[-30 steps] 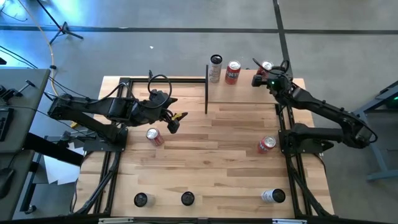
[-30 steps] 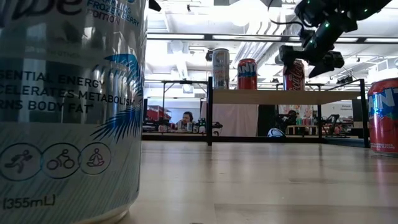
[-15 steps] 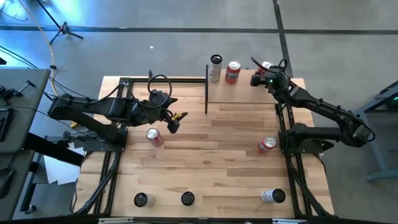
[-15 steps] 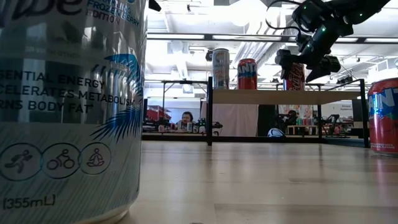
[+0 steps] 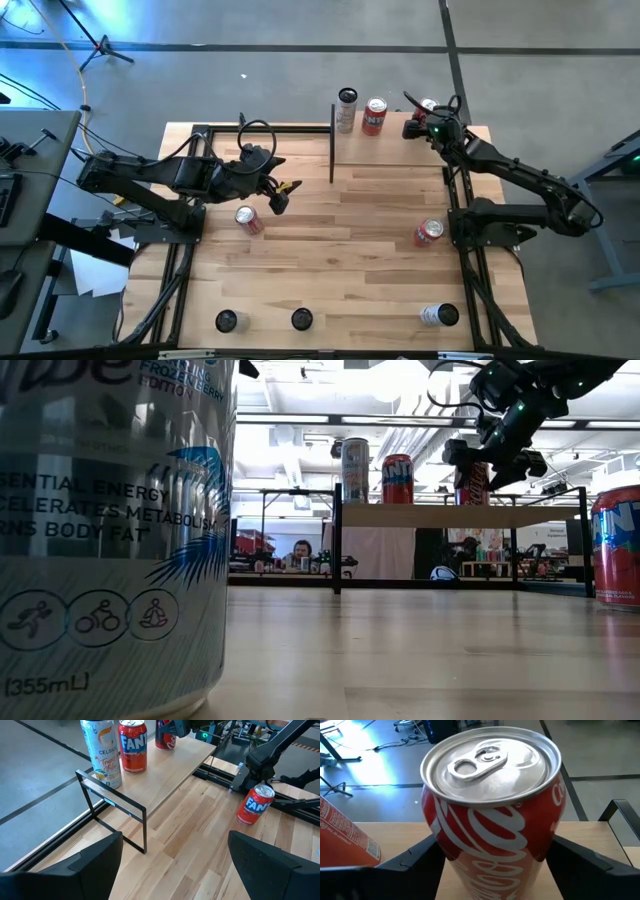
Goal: Place canned beverage on shelf
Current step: Put the right the red white soda can on the shelf
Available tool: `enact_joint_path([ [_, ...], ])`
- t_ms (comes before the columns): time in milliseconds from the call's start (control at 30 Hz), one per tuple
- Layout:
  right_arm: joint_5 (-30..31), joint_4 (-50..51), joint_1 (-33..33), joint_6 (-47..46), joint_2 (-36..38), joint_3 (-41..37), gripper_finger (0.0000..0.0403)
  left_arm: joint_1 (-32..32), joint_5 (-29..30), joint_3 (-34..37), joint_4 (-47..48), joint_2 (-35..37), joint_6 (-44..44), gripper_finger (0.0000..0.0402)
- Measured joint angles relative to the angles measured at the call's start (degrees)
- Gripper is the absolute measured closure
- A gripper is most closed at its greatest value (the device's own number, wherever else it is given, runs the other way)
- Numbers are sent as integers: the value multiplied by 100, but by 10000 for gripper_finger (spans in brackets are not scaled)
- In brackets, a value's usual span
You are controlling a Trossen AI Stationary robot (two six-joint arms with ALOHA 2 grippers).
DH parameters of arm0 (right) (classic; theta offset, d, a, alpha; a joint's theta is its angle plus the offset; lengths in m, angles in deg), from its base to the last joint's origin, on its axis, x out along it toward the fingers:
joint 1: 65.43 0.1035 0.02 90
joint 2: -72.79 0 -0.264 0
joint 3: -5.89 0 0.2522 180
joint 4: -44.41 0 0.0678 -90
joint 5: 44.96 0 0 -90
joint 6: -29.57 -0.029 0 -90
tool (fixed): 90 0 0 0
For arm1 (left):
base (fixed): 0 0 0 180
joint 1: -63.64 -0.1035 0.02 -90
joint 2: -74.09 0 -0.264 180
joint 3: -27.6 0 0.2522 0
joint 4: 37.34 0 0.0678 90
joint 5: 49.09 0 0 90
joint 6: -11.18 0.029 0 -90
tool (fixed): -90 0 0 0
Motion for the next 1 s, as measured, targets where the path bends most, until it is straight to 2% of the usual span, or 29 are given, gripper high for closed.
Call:
enact_joint_path([
  [467, 47, 312, 7, -7, 172, 3, 109, 2, 2, 0, 2, 0, 0, 64],
  [767, 624, 660, -22, 353, 648, -2, 109, 1, 2, 0, 1, -1, 0, 64],
  [1000, 480, 783, -377, 394, 710, -2, 109, 1, 2, 0, 1, 0, 0, 64],
])
